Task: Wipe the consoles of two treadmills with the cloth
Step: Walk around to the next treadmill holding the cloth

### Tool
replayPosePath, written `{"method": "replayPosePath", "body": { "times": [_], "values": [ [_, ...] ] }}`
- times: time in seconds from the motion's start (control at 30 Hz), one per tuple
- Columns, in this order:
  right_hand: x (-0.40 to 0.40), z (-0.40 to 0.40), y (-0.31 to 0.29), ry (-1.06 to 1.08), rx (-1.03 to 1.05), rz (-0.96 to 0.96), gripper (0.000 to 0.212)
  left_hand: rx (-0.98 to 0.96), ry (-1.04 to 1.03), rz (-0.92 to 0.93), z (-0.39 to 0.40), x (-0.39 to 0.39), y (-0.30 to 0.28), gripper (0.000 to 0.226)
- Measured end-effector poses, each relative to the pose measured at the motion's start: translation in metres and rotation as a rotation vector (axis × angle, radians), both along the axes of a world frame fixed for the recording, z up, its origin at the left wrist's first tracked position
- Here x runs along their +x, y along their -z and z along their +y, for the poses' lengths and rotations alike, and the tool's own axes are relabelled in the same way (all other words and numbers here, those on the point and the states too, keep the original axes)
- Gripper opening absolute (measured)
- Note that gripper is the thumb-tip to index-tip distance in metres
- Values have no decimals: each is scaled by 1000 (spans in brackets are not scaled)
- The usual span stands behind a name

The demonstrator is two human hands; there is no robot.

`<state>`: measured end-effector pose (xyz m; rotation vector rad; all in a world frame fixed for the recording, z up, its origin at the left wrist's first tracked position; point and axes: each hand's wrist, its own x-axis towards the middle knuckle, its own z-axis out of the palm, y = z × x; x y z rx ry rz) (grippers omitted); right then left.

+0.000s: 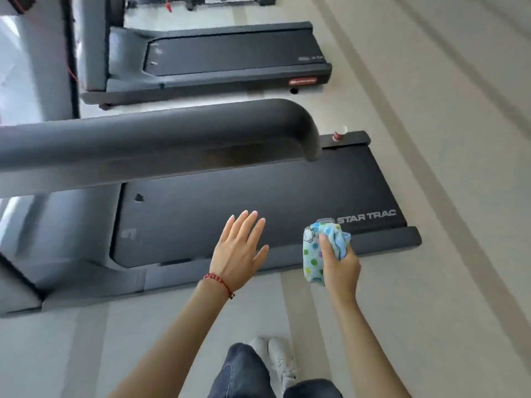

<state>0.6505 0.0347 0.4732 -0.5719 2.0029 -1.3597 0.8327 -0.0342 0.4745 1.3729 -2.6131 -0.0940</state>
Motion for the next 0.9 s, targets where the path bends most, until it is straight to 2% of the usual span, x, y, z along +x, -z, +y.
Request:
{"method": "replayPosePath", "body": {
  "times": [0.2,0.37,0.5,0.7,0.9],
  "values": [
    [-45,59,8,334,19,-19,12,50,310,1,0,-74,4,55],
    [-86,121,15,576,46,-56,26,64,541,12,25,-144,9,50],
    [-125,166,15,738,26,-104,24,102,682,29,50,-208,12,52],
    [-206,232,17,904,-7,-98,28,113,830,11,103,-319,10,53],
    [-288,290,8,1014,-6,-76,23,139,938,-1,153,-419,12,57]
  ]
}}
